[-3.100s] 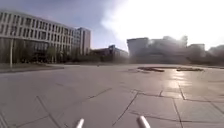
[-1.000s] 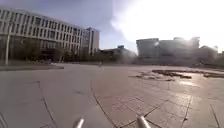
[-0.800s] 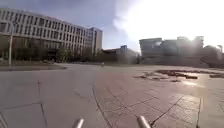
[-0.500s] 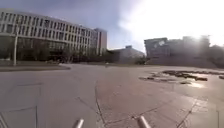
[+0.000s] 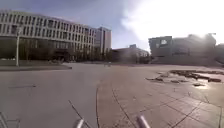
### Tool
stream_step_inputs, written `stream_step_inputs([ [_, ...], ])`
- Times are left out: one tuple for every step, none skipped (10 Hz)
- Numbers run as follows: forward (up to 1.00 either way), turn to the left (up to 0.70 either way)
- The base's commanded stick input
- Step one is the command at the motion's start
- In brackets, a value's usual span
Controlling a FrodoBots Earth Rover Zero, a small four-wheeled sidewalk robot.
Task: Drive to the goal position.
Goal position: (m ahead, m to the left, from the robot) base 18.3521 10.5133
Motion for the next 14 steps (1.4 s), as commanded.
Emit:
stream_step_inputs([
  [1.00, 0.00],
  [1.00, 0.00],
  [1.00, 0.00],
  [1.00, 0.00],
  [1.00, 0.00],
  [1.00, 0.00],
  [1.00, 0.00],
  [1.00, 0.00],
  [1.00, 0.00],
  [1.00, 0.00],
  [1.00, 0.00],
  [1.00, 0.23],
  [1.00, 0.27],
  [1.00, 0.27],
])
